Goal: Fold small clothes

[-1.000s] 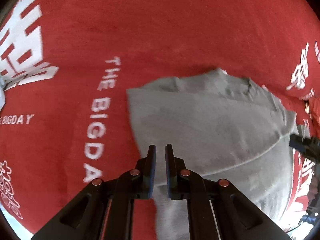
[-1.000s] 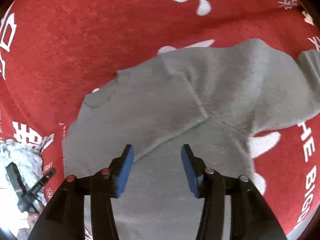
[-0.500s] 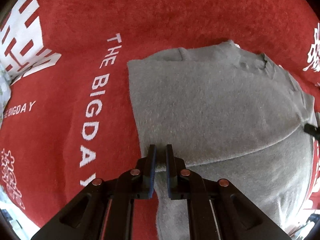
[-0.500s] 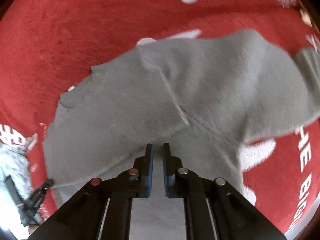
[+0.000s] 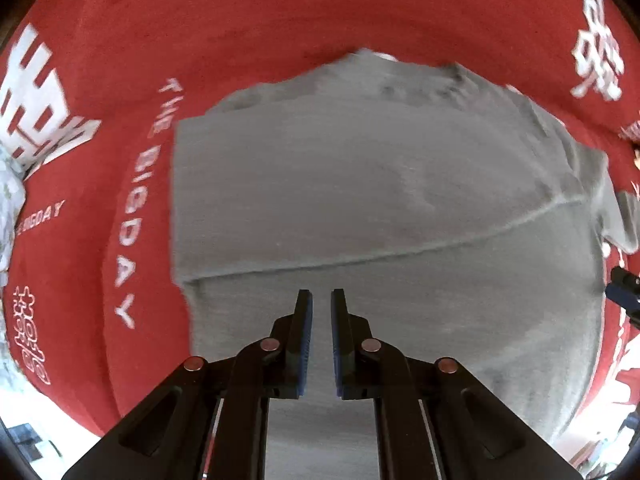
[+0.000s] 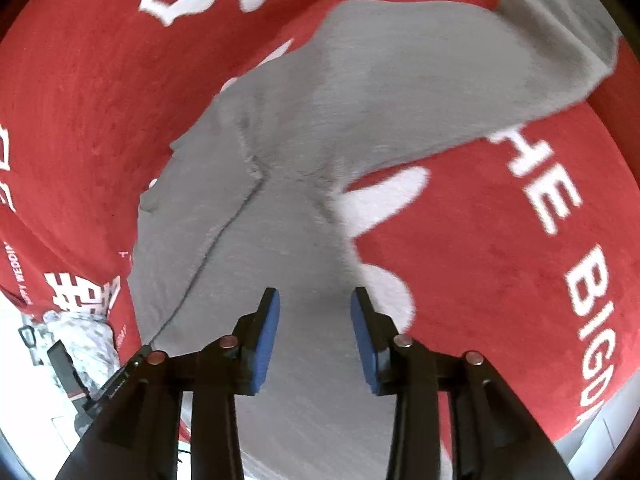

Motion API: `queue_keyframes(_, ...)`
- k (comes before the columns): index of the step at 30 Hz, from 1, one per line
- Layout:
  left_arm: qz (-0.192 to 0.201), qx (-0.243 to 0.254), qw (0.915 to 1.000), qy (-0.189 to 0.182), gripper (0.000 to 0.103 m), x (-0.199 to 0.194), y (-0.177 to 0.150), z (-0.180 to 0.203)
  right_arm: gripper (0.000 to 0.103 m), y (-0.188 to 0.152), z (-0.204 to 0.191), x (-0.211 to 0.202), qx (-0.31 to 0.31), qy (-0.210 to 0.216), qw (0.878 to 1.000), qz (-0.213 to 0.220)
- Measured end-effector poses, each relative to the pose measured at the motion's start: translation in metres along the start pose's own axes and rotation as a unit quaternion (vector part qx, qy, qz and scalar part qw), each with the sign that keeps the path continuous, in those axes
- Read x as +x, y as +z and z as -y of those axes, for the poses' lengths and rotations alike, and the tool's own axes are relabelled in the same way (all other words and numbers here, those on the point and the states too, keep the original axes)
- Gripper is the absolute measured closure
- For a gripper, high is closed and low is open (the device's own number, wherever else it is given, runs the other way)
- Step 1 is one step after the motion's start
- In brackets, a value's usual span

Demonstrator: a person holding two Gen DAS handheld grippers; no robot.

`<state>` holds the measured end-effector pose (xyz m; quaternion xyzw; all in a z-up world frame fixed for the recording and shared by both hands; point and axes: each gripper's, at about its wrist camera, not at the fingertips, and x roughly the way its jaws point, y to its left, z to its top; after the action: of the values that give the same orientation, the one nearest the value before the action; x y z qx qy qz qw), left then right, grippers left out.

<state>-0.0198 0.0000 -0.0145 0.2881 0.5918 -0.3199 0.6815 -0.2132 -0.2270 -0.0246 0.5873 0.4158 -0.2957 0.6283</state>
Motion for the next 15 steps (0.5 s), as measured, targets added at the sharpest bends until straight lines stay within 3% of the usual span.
queue_keyframes(2, -0.003, 0.004, 1.0, -0.004, 0.044, -0.001, 0.0, 0.019, 0.055, 0.002, 0.011, -0.007, 0.005, 0.004, 1.0, 0.003)
queue_keyframes(3, 0.004, 0.004, 1.0, 0.0, 0.007, -0.003, 0.001, 0.024, 0.052, 0.003, 0.016, -0.011, 0.008, 0.006, 1.0, 0.005)
queue_keyframes(5, 0.031, 0.013, 0.9994, 0.012, 0.001, -0.011, 0.002, 0.041, 0.051, 0.006, 0.024, -0.016, 0.012, 0.013, 1.0, 0.008)
queue_keyframes(12, 0.028, 0.033, 0.999, 0.01, 0.001, -0.007, 0.015, 0.093, 0.05, 0.026, 0.062, -0.037, 0.038, 0.028, 0.998, 0.029)
queue_keyframes(15, 0.026, 0.044, 0.9987, 0.005, 0.001, -0.003, 0.019, 0.117, 0.031, 0.037, 0.083, -0.048, 0.058, 0.032, 0.997, 0.046)
